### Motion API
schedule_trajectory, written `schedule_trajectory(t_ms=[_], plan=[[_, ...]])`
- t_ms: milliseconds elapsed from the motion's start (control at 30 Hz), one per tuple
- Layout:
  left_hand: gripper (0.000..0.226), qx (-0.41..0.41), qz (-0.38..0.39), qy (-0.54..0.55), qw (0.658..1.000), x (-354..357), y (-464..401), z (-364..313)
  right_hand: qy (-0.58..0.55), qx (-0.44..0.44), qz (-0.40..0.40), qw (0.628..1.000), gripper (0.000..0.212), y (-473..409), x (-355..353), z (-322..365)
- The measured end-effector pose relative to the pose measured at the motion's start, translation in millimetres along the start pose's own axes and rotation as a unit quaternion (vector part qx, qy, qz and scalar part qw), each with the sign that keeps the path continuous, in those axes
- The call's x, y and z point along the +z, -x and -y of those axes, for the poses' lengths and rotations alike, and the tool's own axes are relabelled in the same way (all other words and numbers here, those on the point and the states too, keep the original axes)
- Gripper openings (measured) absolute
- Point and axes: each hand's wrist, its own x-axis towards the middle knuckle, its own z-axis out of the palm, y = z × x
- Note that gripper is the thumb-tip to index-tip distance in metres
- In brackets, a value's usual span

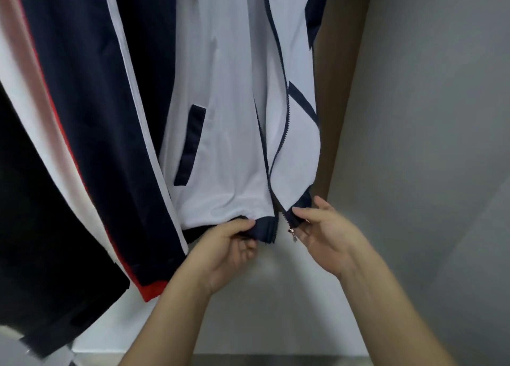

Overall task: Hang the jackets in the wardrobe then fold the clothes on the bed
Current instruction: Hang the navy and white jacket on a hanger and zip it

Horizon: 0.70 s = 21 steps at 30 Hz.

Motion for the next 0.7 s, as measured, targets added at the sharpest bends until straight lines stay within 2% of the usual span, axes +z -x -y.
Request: schedule_trajectory(t_ms=[67,133,167,267,333,433,533,633,700], plan=[[0.027,-0.003,0.056,0.041,0.998,0.6,2.4,-12.1,0.064,0.014,0.042,0.997,0.035,4.7,-0.4,3.0],[0.045,0.015,0.084,0.03,0.996,2.5,6.1,-21.7,0.07,0.019,0.05,0.996,0.026,8.0,-6.7,8.2],[0.041,0.025,0.095,-0.007,0.995,3.1,8.9,-25.2,0.07,0.023,0.055,0.996,0.023,8.5,-11.0,10.4],[0.009,0.039,0.108,-0.132,0.985,0.5,17.0,-31.0,0.106,0.045,0.072,0.991,0.01,11.4,-20.1,14.1],[0.013,0.049,0.102,-0.189,0.975,-4.6,17.8,-33.8,0.138,0.057,0.091,0.985,0.005,11.9,-23.0,12.8],[0.027,0.065,0.089,-0.273,0.956,-10.0,17.6,-35.8,0.18,0.077,0.118,0.974,0.013,12.5,-25.1,11.9],[0.019,0.051,0.081,-0.357,0.929,-11.5,20.8,-38.0,0.184,0.089,0.15,0.967,0.014,12.9,-22.2,10.5],[0.009,0.033,0.082,-0.344,0.935,-11.6,22.8,-36.6,0.175,0.075,0.158,0.969,0.017,11.7,-20.7,6.9],[0.01,0.037,0.076,-0.297,0.951,-9.7,22.7,-36.9,0.151,0.05,0.158,0.975,0.01,11.2,-18.0,6.4]])
